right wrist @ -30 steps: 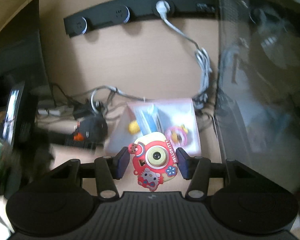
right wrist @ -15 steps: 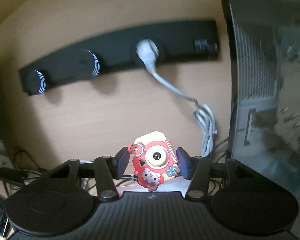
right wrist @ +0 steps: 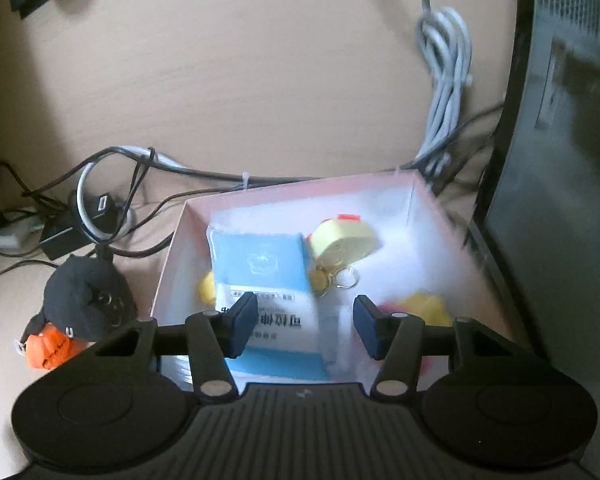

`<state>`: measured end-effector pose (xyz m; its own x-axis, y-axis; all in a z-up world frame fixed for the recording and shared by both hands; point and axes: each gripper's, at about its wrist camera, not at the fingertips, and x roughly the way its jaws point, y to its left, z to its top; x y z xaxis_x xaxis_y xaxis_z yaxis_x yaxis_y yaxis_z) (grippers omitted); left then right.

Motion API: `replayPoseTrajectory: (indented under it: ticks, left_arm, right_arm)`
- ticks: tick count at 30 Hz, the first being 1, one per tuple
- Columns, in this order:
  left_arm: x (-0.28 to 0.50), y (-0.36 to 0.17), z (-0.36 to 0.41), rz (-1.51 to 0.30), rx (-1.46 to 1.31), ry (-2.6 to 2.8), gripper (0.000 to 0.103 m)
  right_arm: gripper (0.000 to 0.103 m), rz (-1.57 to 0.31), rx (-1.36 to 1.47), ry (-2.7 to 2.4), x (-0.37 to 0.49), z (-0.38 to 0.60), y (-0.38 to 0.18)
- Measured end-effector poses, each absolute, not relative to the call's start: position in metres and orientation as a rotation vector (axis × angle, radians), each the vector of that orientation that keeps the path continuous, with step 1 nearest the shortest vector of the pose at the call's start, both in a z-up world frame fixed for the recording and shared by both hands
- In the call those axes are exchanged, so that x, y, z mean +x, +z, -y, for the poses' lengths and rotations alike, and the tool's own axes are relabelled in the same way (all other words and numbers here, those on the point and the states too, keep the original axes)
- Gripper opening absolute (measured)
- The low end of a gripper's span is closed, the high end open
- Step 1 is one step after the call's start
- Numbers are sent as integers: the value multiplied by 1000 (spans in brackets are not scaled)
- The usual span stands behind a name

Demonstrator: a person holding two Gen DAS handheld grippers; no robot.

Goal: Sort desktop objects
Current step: 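Lower the keychain toy into the pink box and open the right gripper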

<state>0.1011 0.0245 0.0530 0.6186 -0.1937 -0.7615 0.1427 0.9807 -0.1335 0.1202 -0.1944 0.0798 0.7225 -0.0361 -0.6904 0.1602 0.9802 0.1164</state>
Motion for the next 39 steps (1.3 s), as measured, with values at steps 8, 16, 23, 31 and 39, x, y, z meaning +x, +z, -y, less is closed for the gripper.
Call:
replayPoseTrajectory:
  ticks: [8, 16, 23, 31, 39]
  left_arm:
    - [126, 52, -9, -870, -30, -239, 100]
    - [151, 54, 24, -836, 28, -375, 100]
    - [163, 51, 48, -798, 111, -445, 100]
    - [169, 46, 42, -825, 82, -436, 100]
    - [171, 44, 40, -839, 83, -435, 100]
  right_arm:
    - [53, -761, 69, -98, 107, 186, 81]
    - [53, -754, 72, -238, 141, 222, 84]
    - [48, -850, 244, -103, 154, 226, 70]
    - [46, -764, 153, -140, 137, 220, 88]
    - [50, -778, 82, 7, 137, 192, 87]
